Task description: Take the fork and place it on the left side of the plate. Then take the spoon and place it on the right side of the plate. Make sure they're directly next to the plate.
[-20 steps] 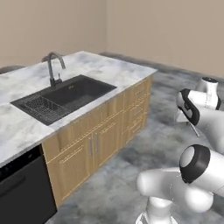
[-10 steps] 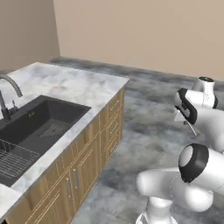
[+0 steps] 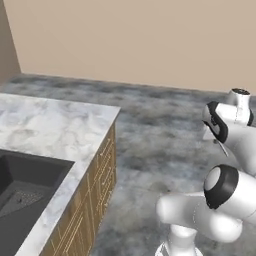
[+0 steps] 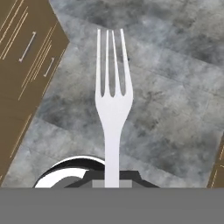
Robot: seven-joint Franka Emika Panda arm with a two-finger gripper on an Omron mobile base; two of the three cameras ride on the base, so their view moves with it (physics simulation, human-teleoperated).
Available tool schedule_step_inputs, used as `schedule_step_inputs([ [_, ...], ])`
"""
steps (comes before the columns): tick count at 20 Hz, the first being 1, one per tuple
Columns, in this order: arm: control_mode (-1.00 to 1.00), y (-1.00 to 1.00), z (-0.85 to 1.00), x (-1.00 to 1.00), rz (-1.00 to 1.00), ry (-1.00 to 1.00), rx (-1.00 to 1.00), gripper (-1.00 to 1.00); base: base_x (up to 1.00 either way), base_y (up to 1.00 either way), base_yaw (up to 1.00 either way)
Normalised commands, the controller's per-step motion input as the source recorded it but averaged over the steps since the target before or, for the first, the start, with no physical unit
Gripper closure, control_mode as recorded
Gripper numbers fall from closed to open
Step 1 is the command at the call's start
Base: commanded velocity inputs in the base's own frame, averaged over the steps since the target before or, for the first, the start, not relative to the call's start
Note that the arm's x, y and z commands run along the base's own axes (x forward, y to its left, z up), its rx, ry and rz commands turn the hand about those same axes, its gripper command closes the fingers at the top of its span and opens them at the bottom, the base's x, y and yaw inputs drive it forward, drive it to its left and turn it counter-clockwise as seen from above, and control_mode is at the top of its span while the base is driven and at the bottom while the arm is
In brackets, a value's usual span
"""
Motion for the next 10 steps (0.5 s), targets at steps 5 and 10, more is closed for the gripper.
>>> schedule_step_inputs([
  [5, 1.0, 0.0, 0.0, 0.0, 0.0, 0.0, 0.0, 1.0, 1.0, -0.14, 0.0],
  [10, 1.0, 0.0, 0.0, 0.0, 0.0, 0.0, 0.0, 1.0, 1.0, -0.32, 0.02],
])
